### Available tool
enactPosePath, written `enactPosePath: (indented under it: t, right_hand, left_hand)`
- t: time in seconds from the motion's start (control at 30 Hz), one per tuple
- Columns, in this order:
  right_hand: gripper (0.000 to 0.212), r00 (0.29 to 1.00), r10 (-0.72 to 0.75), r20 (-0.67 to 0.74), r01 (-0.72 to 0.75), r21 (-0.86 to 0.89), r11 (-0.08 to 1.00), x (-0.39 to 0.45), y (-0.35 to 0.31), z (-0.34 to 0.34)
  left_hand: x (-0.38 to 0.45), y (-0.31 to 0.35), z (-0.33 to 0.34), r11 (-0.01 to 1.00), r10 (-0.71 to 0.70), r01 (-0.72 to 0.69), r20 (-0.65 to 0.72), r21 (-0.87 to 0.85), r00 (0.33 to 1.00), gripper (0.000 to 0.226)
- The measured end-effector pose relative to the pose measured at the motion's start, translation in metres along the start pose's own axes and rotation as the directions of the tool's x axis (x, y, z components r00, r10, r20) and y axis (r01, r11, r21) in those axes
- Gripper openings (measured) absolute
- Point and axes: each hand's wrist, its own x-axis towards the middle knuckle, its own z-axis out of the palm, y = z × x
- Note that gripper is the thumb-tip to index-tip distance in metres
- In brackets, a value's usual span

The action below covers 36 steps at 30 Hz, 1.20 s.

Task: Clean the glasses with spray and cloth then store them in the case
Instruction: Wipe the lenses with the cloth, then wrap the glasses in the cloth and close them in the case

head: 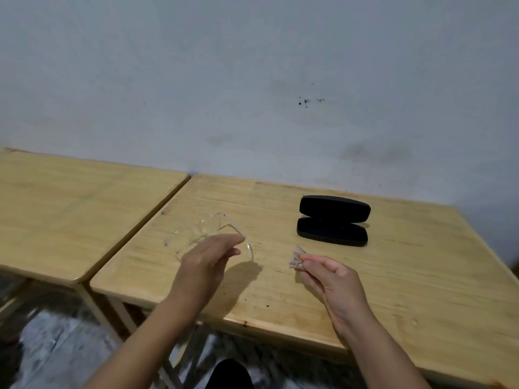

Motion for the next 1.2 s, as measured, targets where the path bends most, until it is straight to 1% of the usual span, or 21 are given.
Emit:
enactPosePath:
  t: [0.03,0.1,0.13,0.17,0.23,0.3,0.37,0.43,0.5,0.6,0.67,0.73,0.8,0.87,1.03,1.13,1.2]
  right_hand:
    - [0.011,1.000,0.001,0.006,-0.001,0.006,1.000,-0.001,-0.003,-0.002]
    - [0.011,1.000,-0.016,0.024,0.016,0.013,1.000,-0.003,-0.009,-0.008]
    - [0.011,0.999,-0.035,0.031,0.035,0.004,0.999,-0.005,-0.012,-0.011]
    - [0.012,0.998,-0.060,0.034,0.061,-0.013,0.998,-0.007,-0.015,-0.016]
    - [0.016,0.993,-0.118,0.026,0.119,-0.061,0.991,-0.008,-0.018,-0.025]
    - [0.026,0.988,-0.157,0.004,0.156,-0.084,0.984,-0.007,-0.021,-0.035]
    - [0.035,0.986,-0.164,-0.011,0.162,-0.089,0.983,-0.006,-0.023,-0.044]
    - [0.030,0.985,-0.173,-0.001,0.171,-0.146,0.974,-0.004,-0.024,-0.050]
    - [0.020,0.982,-0.188,0.023,0.187,-0.268,0.945,-0.004,-0.022,-0.054]
    - [0.022,0.976,-0.217,-0.001,0.194,-0.446,0.874,-0.002,-0.023,-0.057]
    - [0.022,0.957,-0.290,-0.021,0.241,-0.500,0.832,0.001,-0.028,-0.057]
    - [0.021,0.935,-0.354,-0.008,0.309,-0.468,0.828,0.002,-0.036,-0.054]
    - [0.014,0.918,-0.396,-0.006,0.360,-0.403,0.841,0.004,-0.042,-0.051]
    - [0.011,0.900,-0.436,-0.023,0.401,-0.354,0.845,0.007,-0.045,-0.049]
    - [0.017,0.882,-0.470,-0.020,0.446,-0.282,0.849,0.012,-0.053,-0.049]
    - [0.015,0.881,-0.472,-0.038,0.451,-0.236,0.861,0.014,-0.062,-0.052]
    - [0.014,0.875,-0.481,-0.056,0.458,-0.226,0.860,0.015,-0.070,-0.056]
  left_hand:
    - [0.005,0.017,0.013,0.992,-0.061,0.064,0.029,-0.112,0.998,0.027]
    - [0.014,0.048,0.037,0.920,-0.232,0.267,0.150,-0.289,0.961,0.033]
    - [0.019,0.061,0.048,0.875,-0.294,0.357,0.227,-0.327,0.928,0.033]
    - [0.023,0.071,0.057,0.842,-0.327,0.417,0.292,-0.341,0.899,0.033]
    - [0.031,0.087,0.071,0.802,-0.339,0.461,0.347,-0.379,0.875,0.028]
    - [0.037,0.097,0.081,0.766,-0.343,0.477,0.353,-0.431,0.871,0.019]
    - [0.041,0.102,0.088,0.733,-0.375,0.511,0.359,-0.450,0.855,0.014]
    - [0.046,0.105,0.092,0.716,-0.402,0.526,0.345,-0.459,0.848,0.012]
    - [0.051,0.107,0.092,0.701,-0.423,0.533,0.325,-0.474,0.846,0.013]
    - [0.058,0.105,0.089,0.709,-0.434,0.529,0.302,-0.467,0.849,0.017]
    - [0.063,0.103,0.084,0.737,-0.415,0.508,0.293,-0.447,0.861,0.021]
    - [0.067,0.104,0.080,0.762,-0.381,0.474,0.288,-0.440,0.879,0.024]
    - [0.070,0.107,0.078,0.780,-0.343,0.443,0.290,-0.443,0.894,0.025]
    - [0.072,0.110,0.076,0.780,-0.312,0.421,0.295,-0.463,0.903,0.025]
    - [0.074,0.113,0.075,0.783,-0.259,0.383,0.303,-0.491,0.917,0.025]
    - [0.074,0.110,0.076,0.817,-0.240,0.352,0.287,-0.456,0.927,0.018]
    - [0.076,0.107,0.074,0.821,-0.259,0.361,0.274,-0.443,0.926,0.015]
